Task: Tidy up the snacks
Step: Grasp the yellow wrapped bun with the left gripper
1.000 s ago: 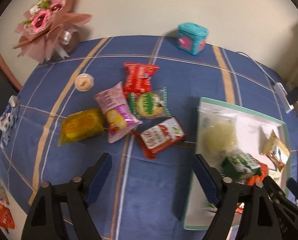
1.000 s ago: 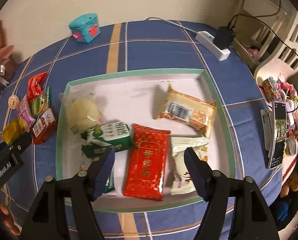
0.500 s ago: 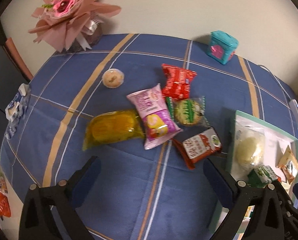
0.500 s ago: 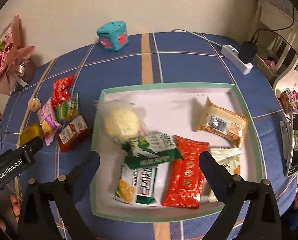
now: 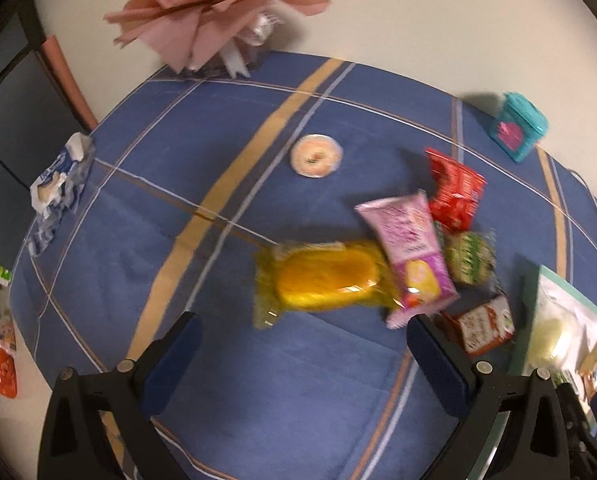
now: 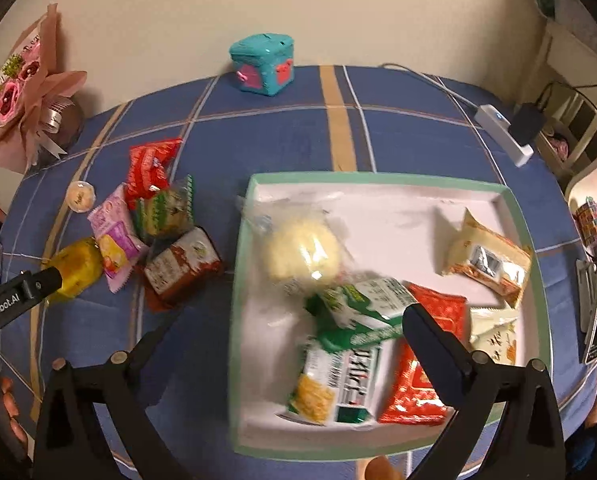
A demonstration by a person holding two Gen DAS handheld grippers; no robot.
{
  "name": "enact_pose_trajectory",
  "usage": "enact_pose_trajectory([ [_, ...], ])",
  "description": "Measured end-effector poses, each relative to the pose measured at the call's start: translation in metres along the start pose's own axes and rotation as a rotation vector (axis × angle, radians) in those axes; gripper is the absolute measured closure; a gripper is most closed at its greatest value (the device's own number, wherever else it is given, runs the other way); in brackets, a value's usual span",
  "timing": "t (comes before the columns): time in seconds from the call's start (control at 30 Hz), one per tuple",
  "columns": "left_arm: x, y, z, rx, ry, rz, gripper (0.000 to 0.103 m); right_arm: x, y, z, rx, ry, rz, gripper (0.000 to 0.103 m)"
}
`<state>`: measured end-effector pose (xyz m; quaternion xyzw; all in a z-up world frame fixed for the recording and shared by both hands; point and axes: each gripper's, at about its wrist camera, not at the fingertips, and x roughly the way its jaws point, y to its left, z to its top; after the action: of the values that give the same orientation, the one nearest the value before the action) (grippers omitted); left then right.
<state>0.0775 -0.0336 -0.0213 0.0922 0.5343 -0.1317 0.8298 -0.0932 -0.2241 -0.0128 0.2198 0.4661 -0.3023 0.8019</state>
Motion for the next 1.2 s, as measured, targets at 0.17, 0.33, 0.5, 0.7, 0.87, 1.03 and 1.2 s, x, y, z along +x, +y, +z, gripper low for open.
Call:
enact_pose_trajectory([
  [0.17,0.005,0.018,0.015,-0.053,0.003,-0.027,0.0,-0.002,0.02,0.011,0.005,-0.013,0.041,0.0],
  [0.33,0.014,0.031,0.027,-0.081,0.013,-0.046,0.0,0.01,0.042,0.018,-0.013,0.019,0.07,0.0],
  [0.5,0.029,0.041,0.039,-0.105,0.046,-0.064,0.0,0.022,0.064,0.029,-0.058,0.038,0.068,0.0],
  [0.7,0.047,0.043,0.048,-0.13,0.08,-0.107,0.0,0.034,0.087,0.04,-0.115,0.032,0.08,0.0],
  [0.87,0.061,0.034,0.05,-0.131,0.12,-0.17,0.0,0.054,0.095,0.042,-0.129,0.07,0.078,0.0],
  [1.03,0.077,0.022,0.048,-0.134,0.174,-0.249,0.0,0.063,0.1,0.043,-0.151,0.073,0.071,0.0],
  [1.2,0.09,0.011,0.046,-0.117,0.211,-0.24,0.0,0.068,0.1,0.043,-0.166,0.08,0.063,0.0],
])
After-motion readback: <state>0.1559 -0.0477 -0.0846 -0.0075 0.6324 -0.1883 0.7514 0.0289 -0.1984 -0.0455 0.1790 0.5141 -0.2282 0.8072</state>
